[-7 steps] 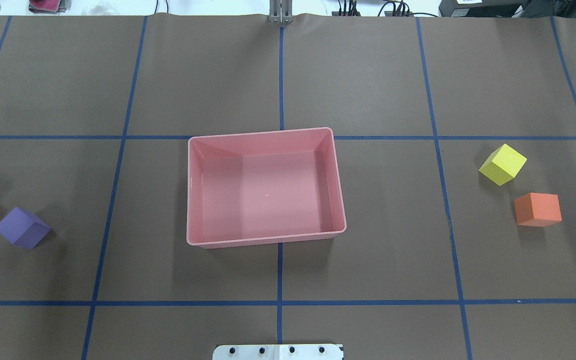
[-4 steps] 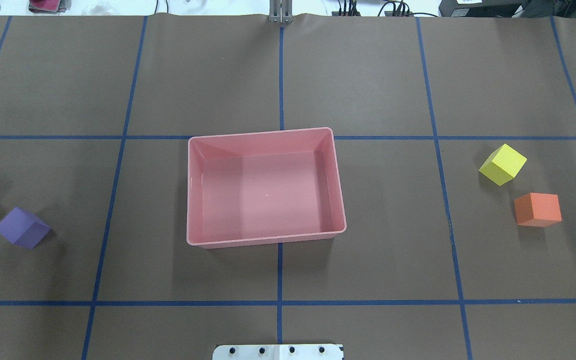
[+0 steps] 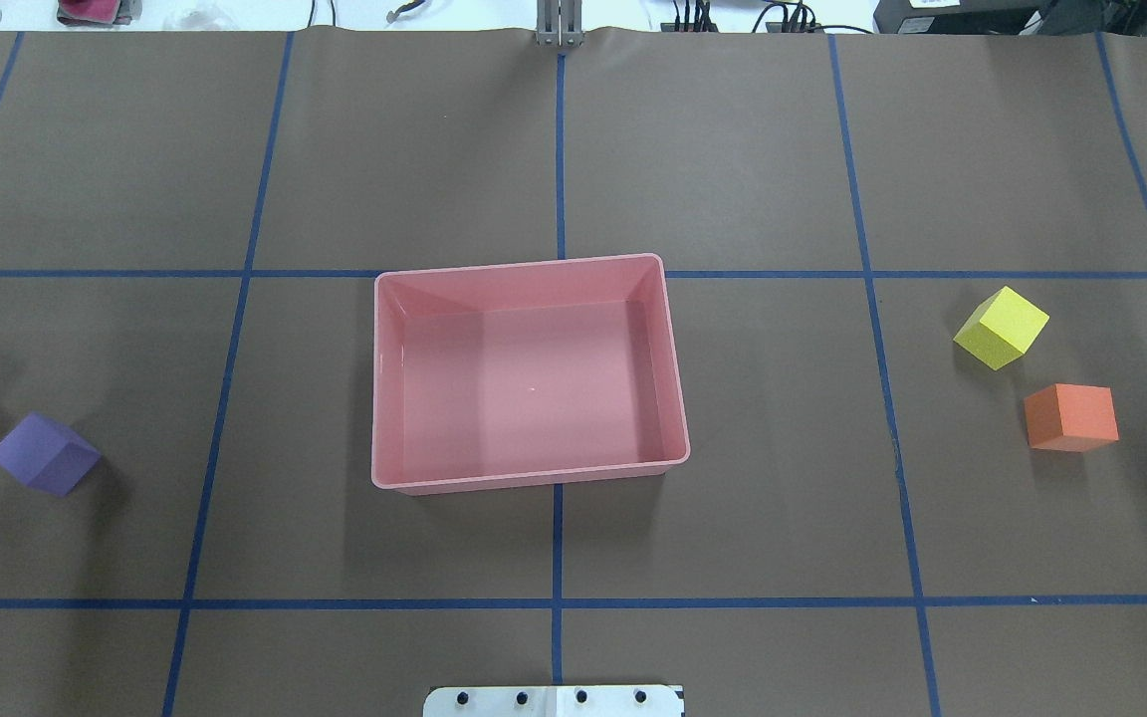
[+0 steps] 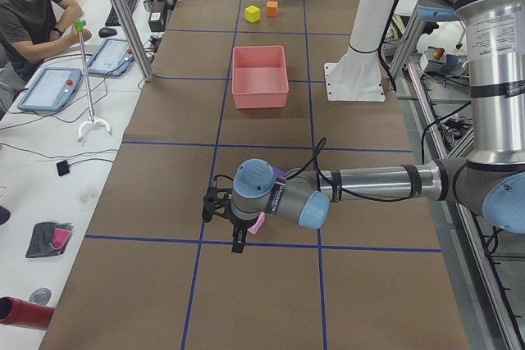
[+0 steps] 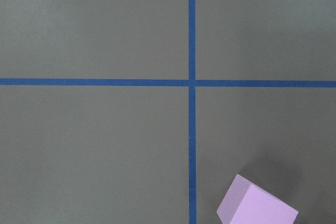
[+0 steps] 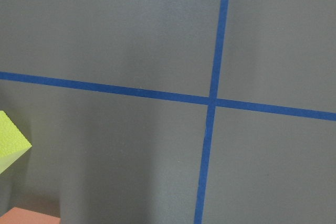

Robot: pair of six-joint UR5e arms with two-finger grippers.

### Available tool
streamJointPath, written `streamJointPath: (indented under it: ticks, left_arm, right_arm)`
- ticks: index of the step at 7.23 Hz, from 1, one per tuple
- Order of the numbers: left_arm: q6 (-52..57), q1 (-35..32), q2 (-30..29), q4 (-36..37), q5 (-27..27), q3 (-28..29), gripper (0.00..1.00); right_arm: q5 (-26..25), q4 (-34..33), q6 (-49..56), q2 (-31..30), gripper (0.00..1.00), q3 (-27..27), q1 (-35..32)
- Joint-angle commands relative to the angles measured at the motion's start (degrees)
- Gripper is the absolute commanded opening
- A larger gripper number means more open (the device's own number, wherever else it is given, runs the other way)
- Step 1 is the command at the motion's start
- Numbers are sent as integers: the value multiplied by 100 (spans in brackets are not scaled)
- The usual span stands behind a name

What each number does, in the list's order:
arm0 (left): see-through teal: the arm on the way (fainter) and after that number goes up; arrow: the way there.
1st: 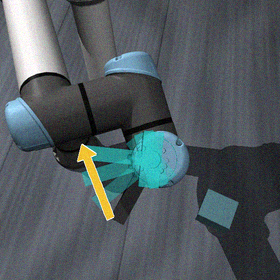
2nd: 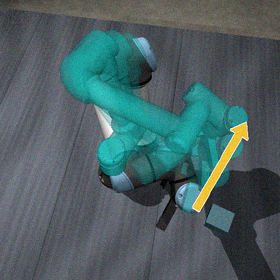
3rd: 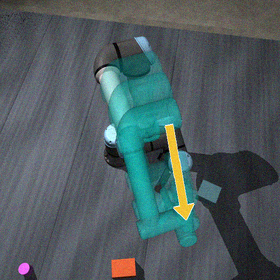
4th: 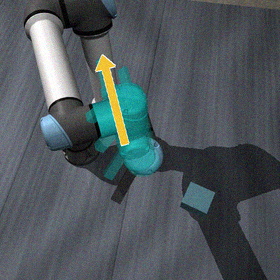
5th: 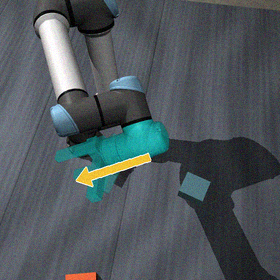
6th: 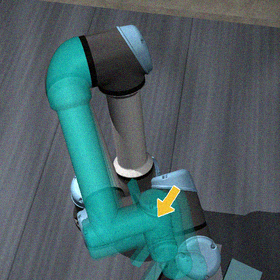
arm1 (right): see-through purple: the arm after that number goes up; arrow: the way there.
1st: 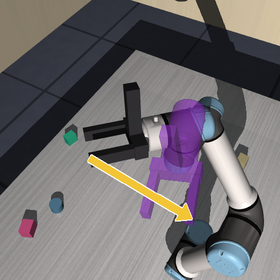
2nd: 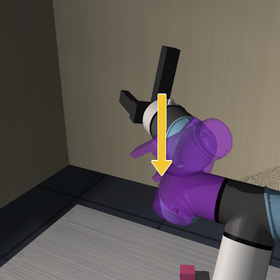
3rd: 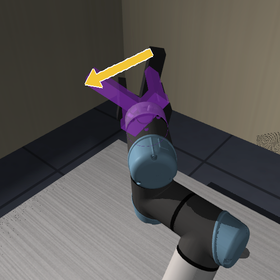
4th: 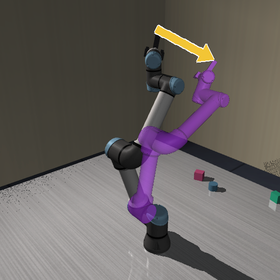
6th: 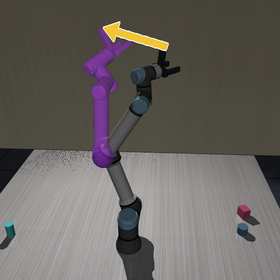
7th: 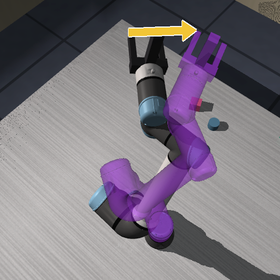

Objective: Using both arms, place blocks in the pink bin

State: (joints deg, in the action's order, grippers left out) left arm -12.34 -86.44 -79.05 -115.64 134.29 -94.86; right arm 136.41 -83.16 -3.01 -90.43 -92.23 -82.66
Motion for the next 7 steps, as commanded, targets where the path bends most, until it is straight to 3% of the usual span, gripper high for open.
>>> streamJointPath:
  ticks: [1,2,5,7]
  left_arm:
    - [-101,232,4,-73,1,20,100]
    - [-258,329,-66,-99,1,11,100]
    - [-286,532,-216,-55,9,11,100]
    - [-417,541,-207,-20,-8,20,100]
  right_arm:
    - [105,54,-302,-333,100,-425,266]
    - [97,63,-1184,-456,100,-810,624]
    - [88,72,-2771,-466,100,-1042,1496]
    - [18,892,-3560,-684,100,-1122,1742]
